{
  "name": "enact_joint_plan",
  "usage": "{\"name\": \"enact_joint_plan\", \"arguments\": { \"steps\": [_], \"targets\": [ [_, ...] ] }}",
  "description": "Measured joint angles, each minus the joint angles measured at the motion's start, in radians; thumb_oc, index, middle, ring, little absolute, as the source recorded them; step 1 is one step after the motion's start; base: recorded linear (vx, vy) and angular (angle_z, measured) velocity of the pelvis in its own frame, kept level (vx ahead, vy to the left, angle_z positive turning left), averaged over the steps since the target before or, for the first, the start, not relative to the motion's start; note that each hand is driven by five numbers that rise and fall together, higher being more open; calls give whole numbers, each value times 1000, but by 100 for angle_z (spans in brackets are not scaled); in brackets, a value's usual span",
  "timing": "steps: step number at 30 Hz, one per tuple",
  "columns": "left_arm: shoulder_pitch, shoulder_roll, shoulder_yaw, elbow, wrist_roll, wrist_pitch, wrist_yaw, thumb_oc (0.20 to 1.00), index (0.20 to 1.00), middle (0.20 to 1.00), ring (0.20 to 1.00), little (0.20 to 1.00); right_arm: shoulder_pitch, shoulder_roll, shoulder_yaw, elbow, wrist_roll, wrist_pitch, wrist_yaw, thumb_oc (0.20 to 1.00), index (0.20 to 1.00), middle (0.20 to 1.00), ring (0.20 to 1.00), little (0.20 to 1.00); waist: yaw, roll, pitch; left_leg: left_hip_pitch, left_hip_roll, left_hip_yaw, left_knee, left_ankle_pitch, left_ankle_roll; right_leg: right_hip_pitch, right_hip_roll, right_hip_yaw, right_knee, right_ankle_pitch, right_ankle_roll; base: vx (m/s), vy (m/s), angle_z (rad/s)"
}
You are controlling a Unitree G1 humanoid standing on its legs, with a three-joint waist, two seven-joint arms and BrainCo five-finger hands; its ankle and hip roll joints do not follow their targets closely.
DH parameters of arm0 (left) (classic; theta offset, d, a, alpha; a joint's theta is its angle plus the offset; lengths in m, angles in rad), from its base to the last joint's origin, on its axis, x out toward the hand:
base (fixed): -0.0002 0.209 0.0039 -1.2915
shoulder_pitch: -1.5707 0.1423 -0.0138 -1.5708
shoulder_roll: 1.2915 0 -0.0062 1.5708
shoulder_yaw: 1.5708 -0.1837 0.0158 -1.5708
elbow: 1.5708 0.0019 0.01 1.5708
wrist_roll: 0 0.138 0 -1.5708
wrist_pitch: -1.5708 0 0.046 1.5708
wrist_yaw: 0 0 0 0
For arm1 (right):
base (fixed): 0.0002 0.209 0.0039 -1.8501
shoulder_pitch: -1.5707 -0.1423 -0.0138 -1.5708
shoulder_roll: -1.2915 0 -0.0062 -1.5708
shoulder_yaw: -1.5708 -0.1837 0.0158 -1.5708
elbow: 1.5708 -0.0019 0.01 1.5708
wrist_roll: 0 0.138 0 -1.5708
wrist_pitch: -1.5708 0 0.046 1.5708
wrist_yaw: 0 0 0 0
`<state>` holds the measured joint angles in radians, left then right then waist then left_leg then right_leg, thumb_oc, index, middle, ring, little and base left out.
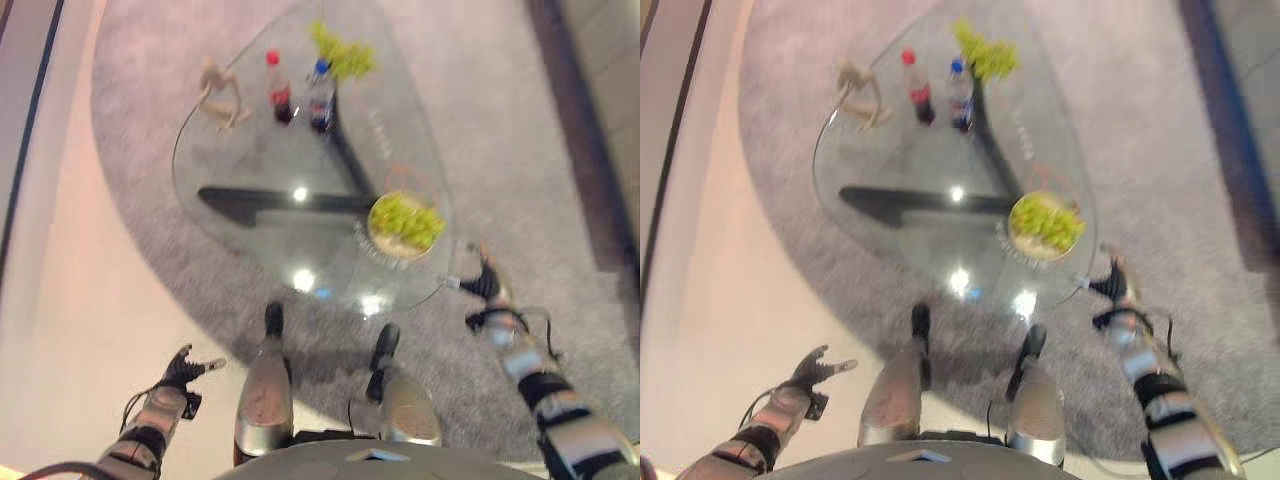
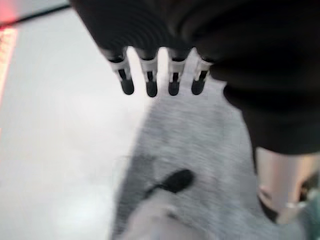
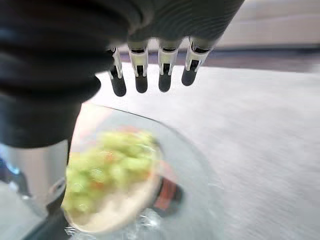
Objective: Pick up fruits into the plate
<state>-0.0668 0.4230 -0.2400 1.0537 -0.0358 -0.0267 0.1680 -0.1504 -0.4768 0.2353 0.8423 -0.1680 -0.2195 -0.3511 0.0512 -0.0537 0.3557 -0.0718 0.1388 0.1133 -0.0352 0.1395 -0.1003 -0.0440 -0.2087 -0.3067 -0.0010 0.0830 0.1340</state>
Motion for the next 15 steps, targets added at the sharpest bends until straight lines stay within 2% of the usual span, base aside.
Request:
{"name": "enact_joint_plan", "arguments": {
  "steps": [1,3,7,10,15],
  "targets": [
    [-1,-2,0,2,0,0,0,1000,1000,1000,1000,1000,43,16,0,8,0,-3,13,1000,1000,1000,1000,1000,-12,-10,-22,28,3,3,-12,-1,-2,23,4,1,-8,0,0,38,-7,-16],
    [-9,-24,0,46,26,-14,0,1000,1000,1000,1000,1000,123,80,8,61,6,-6,42,1000,1000,1000,1000,1000,-35,-21,-112,84,12,30,-48,-8,-10,62,17,9,-40,0,0,51,-13,-26],
    [-8,-63,0,72,85,-21,0,1000,1000,1000,1000,1000,169,130,16,143,49,-1,103,1000,1000,1000,1000,1000,-63,-3,-189,120,19,59,-54,-19,-20,89,27,31,-71,0,0,39,9,-20],
    [15,-94,-1,92,108,-18,0,1000,1000,1000,1000,1000,178,147,2,215,100,13,130,1000,1000,1000,1000,1000,-80,17,-225,142,22,84,-54,-28,-22,92,31,56,-70,0,0,41,33,-25],
    [35,-122,-1,131,117,4,-7,1000,1000,1000,1000,1000,194,160,-63,366,139,88,183,1000,1000,1000,1000,1000,-86,37,-256,178,26,118,-54,-44,-20,106,32,83,-72,-3,5,65,14,-17]
  ]
}}
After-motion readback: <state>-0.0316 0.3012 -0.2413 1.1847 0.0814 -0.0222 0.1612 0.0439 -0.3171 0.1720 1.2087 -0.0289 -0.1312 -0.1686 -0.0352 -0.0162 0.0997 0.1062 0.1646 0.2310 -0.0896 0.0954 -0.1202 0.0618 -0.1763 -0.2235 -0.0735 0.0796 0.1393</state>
